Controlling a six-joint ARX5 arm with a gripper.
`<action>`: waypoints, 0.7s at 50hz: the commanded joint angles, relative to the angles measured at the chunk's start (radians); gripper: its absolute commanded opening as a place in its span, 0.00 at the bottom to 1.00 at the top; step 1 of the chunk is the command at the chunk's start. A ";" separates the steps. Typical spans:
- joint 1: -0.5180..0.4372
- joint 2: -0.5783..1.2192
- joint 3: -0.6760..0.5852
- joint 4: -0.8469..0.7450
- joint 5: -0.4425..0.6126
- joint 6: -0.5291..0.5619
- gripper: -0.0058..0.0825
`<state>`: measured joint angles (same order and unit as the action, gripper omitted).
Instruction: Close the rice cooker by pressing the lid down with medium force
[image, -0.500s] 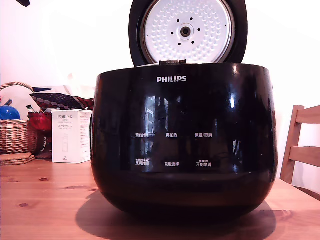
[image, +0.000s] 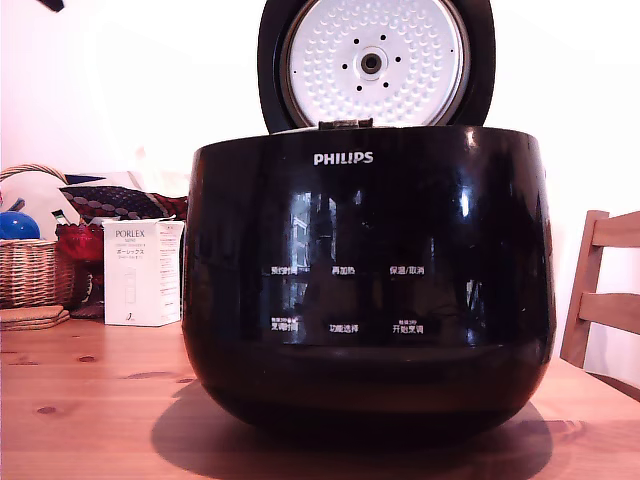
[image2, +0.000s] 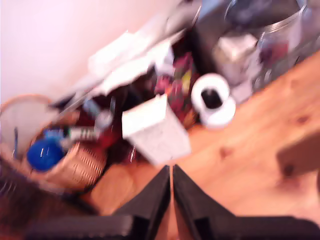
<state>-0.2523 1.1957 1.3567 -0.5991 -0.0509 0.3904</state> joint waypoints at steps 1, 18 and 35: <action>0.001 0.008 0.005 0.042 0.033 -0.039 0.04; 0.002 0.161 0.246 0.031 0.249 -0.108 0.04; 0.002 0.501 0.735 -0.123 0.423 -0.140 0.04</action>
<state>-0.2527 1.6520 2.0518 -0.7116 0.3511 0.2615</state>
